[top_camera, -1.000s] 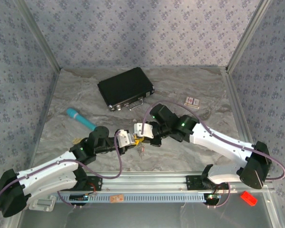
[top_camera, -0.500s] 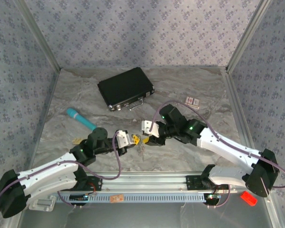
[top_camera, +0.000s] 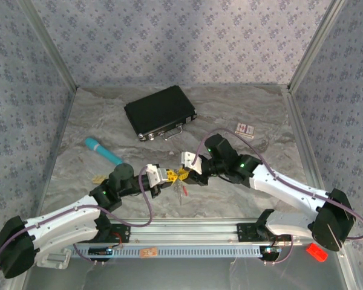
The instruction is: Put the keys on the keyring
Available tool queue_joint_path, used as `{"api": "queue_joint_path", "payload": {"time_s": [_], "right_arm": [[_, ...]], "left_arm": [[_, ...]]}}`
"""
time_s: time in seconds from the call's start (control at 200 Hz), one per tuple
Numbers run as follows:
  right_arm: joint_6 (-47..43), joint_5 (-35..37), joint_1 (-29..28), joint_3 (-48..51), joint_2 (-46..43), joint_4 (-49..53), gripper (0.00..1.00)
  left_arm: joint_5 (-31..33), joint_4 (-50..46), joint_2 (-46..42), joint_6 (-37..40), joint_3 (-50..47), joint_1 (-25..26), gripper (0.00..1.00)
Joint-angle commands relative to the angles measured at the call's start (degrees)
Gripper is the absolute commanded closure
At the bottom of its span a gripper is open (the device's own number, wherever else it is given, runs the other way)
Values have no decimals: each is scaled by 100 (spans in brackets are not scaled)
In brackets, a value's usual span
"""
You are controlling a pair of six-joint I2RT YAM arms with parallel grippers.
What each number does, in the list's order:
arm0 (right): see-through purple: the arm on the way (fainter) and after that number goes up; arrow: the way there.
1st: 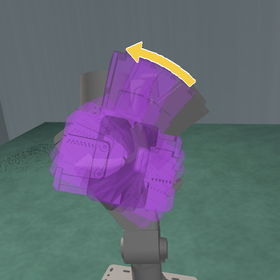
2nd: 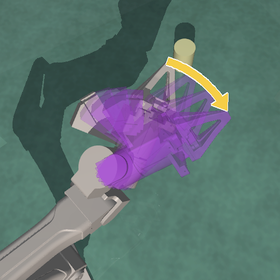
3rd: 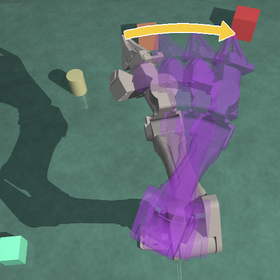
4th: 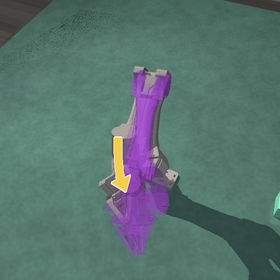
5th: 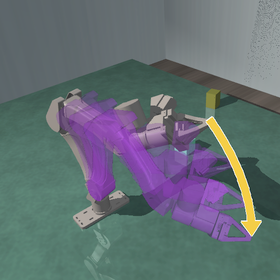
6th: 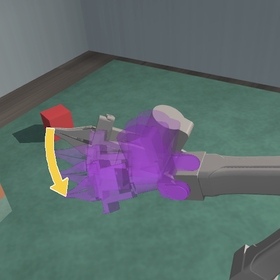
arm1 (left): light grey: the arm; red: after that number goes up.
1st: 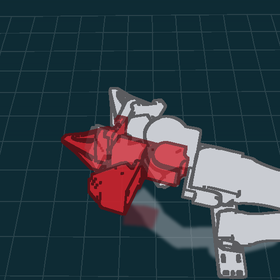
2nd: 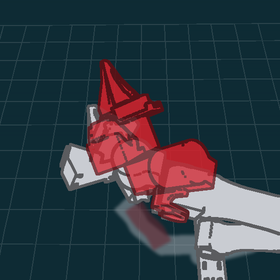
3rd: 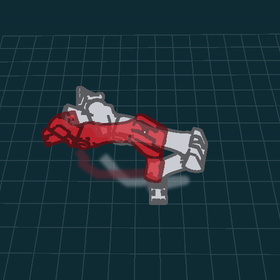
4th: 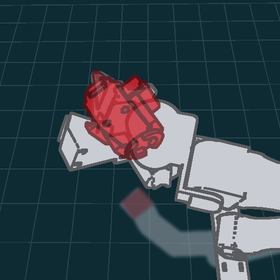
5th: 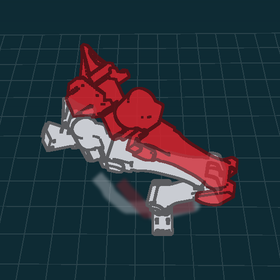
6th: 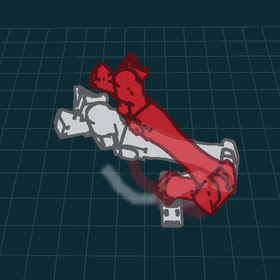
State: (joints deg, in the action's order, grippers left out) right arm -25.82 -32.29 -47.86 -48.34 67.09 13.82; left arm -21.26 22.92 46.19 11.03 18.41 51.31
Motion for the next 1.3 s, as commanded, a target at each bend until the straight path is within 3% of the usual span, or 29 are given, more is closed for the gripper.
{"api": "queue_joint_path", "payload": {"time_s": [0.0, 0.085, 0.235, 0.275, 0.315, 0.38, 0.45, 0.655, 0.895, 1.049, 1.169, 1.294], "right_arm": [[95, -198, 32, 26, 41, -176, 80], [95, -238, 38, 11, 50, -175, 83], [47, -284, 32, -57, 76, -108, 100], [21, -295, 33, -87, 76, -51, 100], [-34, -272, 30, -141, 77, 43, 100], [-156, -151, 13, -259, 93, 307, 100], [-350, 57, -28, -439, 157, 693, 100], [-860, 605, -250, -987, 511, 1654, 100], [-1177, 998, -519, -1504, 819, 2280, 100], [-1173, 976, -531, -1588, 779, 2295, 100], [-897, 685, -294, -1172, 458, 1757, 79], [-633, 402, -109, -806, 253, 1443, 75]], "left_arm": [[-184, 437, -9, -110, 5, -33, 100], [-194, 433, -13, -118, -5, -33, 100], [-148, 427, -17, -127, -5, -42, 100], [-96, 404, -29, -134, -4, -41, 100], [-28, 353, -40, -136, 3, -42, 94], [136, 186, -88, -112, 27, -37, 75], [276, -194, -131, 24, 123, -37, 74], [230, -1047, -66, 420, 474, -38, 85], [157, -1277, 60, 576, 663, -39, 88], [87, -1334, 51, 628, 707, -37, 100], [38, -1167, -6, 562, 611, -48, 100], [-3, -669, -105, 395, 369, -51, 100]]}}
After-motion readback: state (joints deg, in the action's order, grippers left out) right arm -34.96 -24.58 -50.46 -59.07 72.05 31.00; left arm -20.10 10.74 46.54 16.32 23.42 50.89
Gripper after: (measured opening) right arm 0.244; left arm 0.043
